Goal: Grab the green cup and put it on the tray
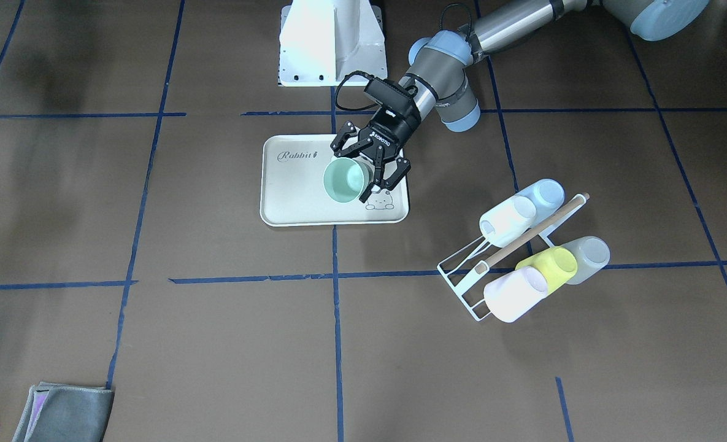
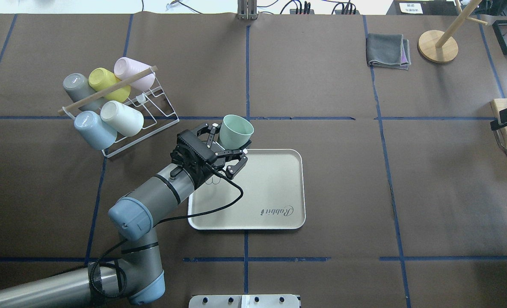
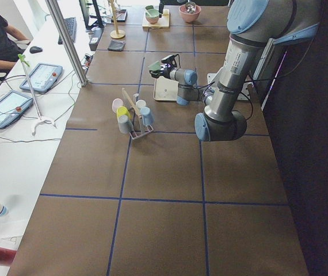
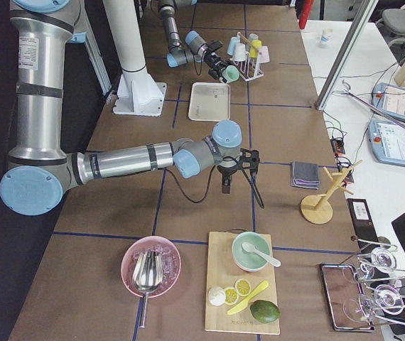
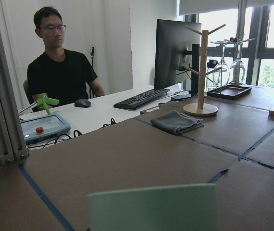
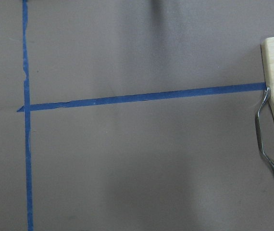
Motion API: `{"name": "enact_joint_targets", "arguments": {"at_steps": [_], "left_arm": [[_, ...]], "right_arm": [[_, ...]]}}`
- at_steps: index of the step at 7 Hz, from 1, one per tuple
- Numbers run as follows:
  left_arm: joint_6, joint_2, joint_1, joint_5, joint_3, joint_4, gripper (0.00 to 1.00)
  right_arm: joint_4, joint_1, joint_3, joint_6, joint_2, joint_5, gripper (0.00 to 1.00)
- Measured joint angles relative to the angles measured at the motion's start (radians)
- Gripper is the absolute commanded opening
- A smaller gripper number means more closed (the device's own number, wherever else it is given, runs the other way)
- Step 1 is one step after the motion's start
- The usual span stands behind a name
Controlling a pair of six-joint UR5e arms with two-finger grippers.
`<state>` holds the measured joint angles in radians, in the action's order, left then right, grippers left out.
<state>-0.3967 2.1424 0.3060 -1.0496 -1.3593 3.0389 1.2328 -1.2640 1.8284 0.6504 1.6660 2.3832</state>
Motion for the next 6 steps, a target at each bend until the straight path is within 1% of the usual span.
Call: {"name": "enact_joint_targets", "arguments": {"at_steps": [2,6], "left_arm": [[0.010,0.008,-0.037,0.051,0.031,0.014,0.79],[0.032,0.034,-0.079,0.091,0.079,0.015,0.81]], "right_arm": [[-0.001,0.000,0.001,0.000,0.000,0.000,1.00],[-0.003,0.000,0.001,0.000,0.000,0.002,1.00]]}}
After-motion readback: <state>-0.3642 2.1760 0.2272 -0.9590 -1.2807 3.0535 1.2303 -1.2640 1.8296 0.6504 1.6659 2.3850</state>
